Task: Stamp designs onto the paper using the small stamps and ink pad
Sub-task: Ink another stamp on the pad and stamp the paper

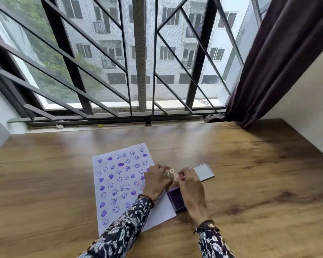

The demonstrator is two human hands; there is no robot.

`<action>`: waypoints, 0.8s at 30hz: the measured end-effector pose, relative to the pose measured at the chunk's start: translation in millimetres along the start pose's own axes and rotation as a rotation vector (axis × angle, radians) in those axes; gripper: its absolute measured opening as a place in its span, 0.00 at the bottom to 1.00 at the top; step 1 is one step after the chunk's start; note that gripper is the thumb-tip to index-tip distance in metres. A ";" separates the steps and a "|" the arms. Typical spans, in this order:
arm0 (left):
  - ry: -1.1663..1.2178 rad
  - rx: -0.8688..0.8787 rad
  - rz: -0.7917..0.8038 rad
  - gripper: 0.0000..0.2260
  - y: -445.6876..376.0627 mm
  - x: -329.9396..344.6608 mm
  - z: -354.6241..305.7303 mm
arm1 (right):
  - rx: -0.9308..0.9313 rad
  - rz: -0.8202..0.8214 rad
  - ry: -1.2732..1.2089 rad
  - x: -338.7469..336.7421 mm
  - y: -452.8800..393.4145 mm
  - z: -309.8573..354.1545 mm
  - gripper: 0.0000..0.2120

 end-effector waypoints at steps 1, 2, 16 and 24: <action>-0.002 0.006 0.001 0.13 -1.4 0.5 0.3 | -0.038 0.005 0.050 2.3 0.0 -0.4 0.03; 0.004 0.012 -0.002 0.12 -2.0 0.5 0.7 | -0.064 0.011 0.084 4.3 -0.3 -1.1 0.03; 0.320 0.170 -0.118 0.08 40.9 -34.1 -13.3 | 0.080 0.053 -0.609 -4.8 10.0 7.7 0.11; 0.790 -0.049 0.070 0.12 46.5 -46.0 -8.0 | 0.223 0.152 -0.889 0.3 10.7 -1.1 0.04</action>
Point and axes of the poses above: each hand's wrist, its own y-axis away from the middle knuckle, its own x-axis out of the palm, z = x × y, the point moved 2 cm from there along -y, towards the middle knuckle, and after that the axes turned 2 degrees about -y, right-handed, at the moved point
